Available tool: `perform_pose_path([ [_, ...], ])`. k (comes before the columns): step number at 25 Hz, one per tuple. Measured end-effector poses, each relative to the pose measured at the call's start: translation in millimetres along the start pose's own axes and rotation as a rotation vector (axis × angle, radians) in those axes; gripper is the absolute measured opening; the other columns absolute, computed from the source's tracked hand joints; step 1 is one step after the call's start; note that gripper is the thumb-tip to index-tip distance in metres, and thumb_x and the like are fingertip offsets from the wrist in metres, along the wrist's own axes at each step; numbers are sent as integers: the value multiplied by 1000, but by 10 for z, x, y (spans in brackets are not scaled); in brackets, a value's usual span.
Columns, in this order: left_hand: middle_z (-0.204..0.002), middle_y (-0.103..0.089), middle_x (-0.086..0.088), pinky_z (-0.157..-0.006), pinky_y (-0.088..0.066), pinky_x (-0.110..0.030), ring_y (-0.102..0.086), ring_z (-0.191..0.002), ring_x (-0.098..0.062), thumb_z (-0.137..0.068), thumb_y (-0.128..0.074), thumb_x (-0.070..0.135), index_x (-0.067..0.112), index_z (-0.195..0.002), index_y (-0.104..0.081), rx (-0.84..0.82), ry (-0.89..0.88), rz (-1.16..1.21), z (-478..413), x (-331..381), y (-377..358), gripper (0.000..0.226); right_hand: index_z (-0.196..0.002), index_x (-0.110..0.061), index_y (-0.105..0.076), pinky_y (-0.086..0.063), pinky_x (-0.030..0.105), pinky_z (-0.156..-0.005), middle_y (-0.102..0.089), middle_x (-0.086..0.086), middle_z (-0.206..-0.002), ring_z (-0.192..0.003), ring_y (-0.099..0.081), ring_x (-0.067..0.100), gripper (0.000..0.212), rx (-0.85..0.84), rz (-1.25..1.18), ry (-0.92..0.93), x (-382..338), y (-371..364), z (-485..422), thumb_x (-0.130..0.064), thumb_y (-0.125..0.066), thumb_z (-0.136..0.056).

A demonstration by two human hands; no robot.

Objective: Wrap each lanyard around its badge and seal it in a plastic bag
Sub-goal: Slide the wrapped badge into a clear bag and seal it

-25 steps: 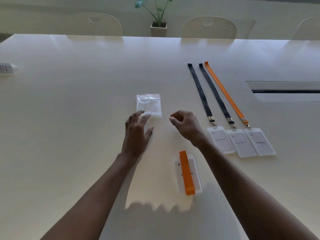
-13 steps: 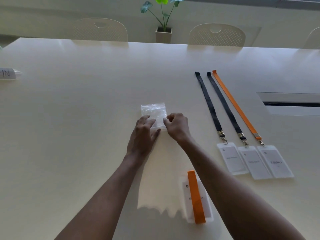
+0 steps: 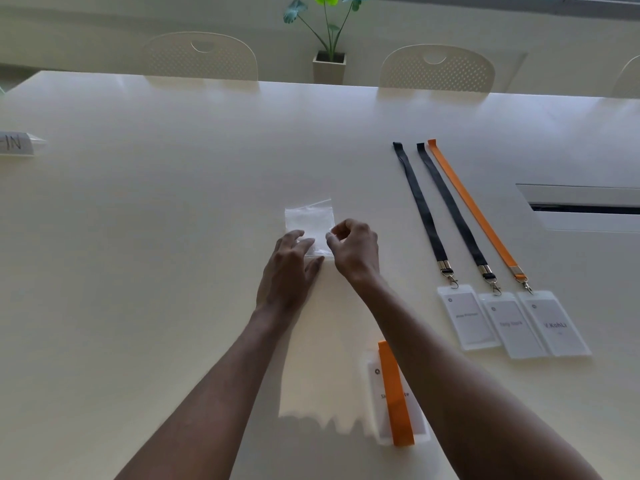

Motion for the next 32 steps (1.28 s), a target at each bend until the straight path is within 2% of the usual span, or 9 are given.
perform_pose_path([
  [6, -146, -59, -5, -118, -35, -42, -51, -137, -26, -95, -66, 27, 16, -137, -65, 61, -112, -48, 88, 133, 103, 44, -93, -9, -72, -61, 37, -80, -72, -1, -83, -81, -70, 18, 7, 18, -80, 22, -97, 86, 52, -16, -74, -92],
  [9, -139, -63, -4, -114, -37, -43, -54, -131, -26, -93, -61, 24, 16, -135, -65, 122, -142, -23, 163, 214, 217, 43, -94, -9, -72, -62, 37, -81, -71, -1, -84, -80, -70, 16, 6, 31, -113, 74, -211, 191, 139, -14, -75, -93],
  [11, -127, -67, -3, -104, -45, -40, -61, -118, -22, -96, -60, 20, 16, -130, -67, 211, -75, 101, 226, 189, 354, 34, -95, -9, -72, -62, 37, -81, -72, -1, -87, -81, -70, 15, 6, 36, -139, 118, -296, 275, 254, -13, -76, -93],
  [15, -97, -73, 0, -73, -55, -33, -65, -80, -11, -104, -53, 22, 17, -108, -72, 407, 237, 576, 451, 63, 594, 20, -95, -13, -71, -64, 34, -74, -73, -7, -88, -77, -71, 10, 5, 78, -129, 279, -432, 508, 645, -12, -76, -93],
  [19, -85, -74, -9, -62, -56, -31, -68, -68, -19, -108, -43, 50, 10, -104, -69, 250, 542, 1120, 563, 46, 545, 48, -95, -12, -70, -61, 39, -72, -73, -2, -92, -79, -68, 16, 6, 119, -5, 511, -533, 741, 1110, -8, -75, -94],
  [22, -77, -75, -12, -64, -63, -33, -72, -64, -21, -106, -54, 47, 5, -103, -65, 91, 743, 1467, 688, 31, 516, 44, -94, -9, -70, -59, 41, -72, -73, 4, -92, -81, -67, 22, 5, 152, 163, 693, -585, 850, 1426, -6, -74, -94],
  [26, -91, -71, -17, -66, -63, -26, -73, -71, -20, -101, -64, 7, -1, -104, -66, -73, 710, 1455, 931, 56, 522, 9, -93, -11, -70, -54, 40, -73, -71, 4, -93, -81, -65, 25, 9, 161, 332, 824, -506, 864, 1713, -3, -74, -92],
  [29, -94, -72, -17, -70, -64, -24, -74, -77, -20, -97, -66, -3, -2, -107, -67, -76, 719, 1476, 1108, 13, 587, 10, -96, -12, -70, -53, 37, -75, -71, 3, -96, -83, -67, 26, 9, 107, 367, 842, -403, 863, 1822, -5, -74, -92],
  [32, -92, -75, -17, -74, -64, -25, -77, -76, -19, -93, -68, -9, -3, -105, -68, -59, 682, 1472, 1247, 56, 722, 14, -107, -17, -69, -52, 34, -84, -71, -2, -110, -98, -67, 21, 20, -11, 317, 745, -296, 854, 1891, -29, -77, -94],
])
Point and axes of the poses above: each hand's wrist, its own z-axis away from the middle knuckle, its own y-axis out of the back of the hand, x = y × z, the point moved 9 cm from there along -z, towards the middle knuckle
